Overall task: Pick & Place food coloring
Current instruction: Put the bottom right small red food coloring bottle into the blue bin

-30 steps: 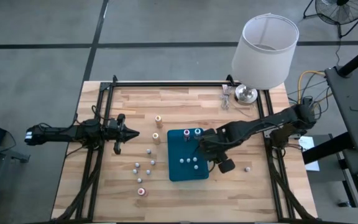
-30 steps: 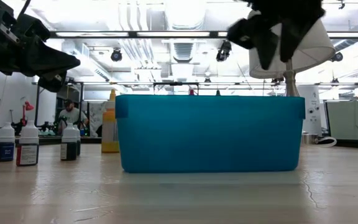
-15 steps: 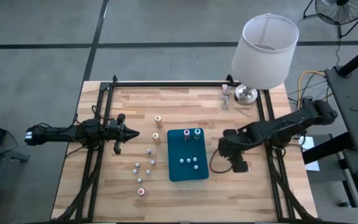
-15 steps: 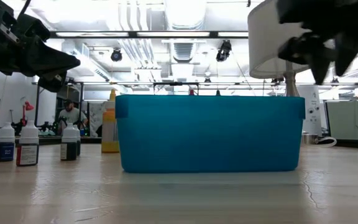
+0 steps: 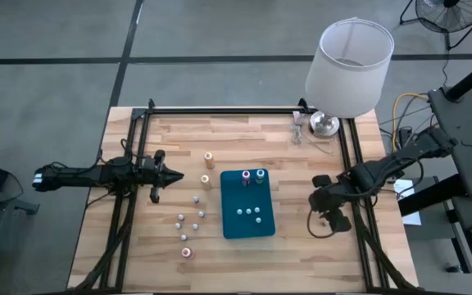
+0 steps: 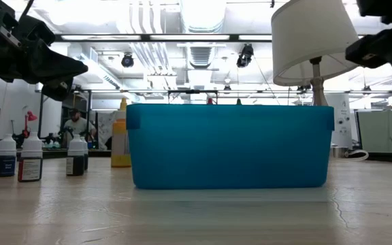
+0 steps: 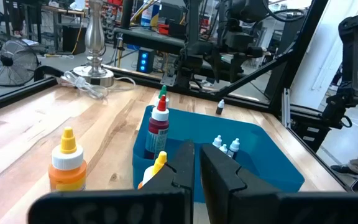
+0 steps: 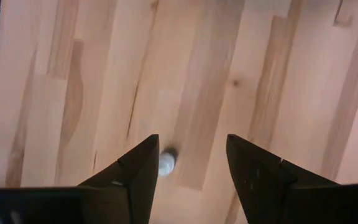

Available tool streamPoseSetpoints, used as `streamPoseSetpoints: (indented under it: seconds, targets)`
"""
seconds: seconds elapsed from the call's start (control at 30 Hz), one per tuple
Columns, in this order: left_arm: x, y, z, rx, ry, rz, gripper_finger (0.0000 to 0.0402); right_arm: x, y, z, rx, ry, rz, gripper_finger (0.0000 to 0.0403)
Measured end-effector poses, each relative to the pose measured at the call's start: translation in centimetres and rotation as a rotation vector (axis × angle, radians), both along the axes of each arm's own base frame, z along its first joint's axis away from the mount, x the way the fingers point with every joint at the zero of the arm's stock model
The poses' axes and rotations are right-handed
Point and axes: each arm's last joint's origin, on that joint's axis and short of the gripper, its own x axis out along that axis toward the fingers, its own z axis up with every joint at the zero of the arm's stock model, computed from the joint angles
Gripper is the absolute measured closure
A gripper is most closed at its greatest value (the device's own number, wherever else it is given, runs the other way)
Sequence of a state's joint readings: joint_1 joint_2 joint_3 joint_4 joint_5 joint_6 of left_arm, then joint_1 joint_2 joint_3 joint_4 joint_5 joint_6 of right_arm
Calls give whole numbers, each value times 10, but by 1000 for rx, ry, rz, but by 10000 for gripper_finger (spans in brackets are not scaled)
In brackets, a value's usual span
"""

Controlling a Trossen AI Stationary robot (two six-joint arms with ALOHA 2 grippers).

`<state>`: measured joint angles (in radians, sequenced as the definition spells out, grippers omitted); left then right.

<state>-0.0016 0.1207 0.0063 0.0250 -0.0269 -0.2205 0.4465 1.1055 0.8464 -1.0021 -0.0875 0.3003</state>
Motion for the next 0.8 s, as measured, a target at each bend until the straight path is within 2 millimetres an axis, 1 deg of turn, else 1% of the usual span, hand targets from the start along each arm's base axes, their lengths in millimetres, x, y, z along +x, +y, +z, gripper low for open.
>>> streamPoseSetpoints:
  seconds: [0.23,0.5,0.6,0.8]
  targets:
    - [0,0,0,0,0,0,402,-11,8,-1,-21,43,59,204]
    - [0,0,0,0,0,0,402,-21,21,-3,-29,52,150,204]
    - [0,0,0,0,0,0,402,-25,24,-7,-34,68,162,204]
    - [0,0,0,0,0,0,402,-29,27,-21,-35,93,129,204]
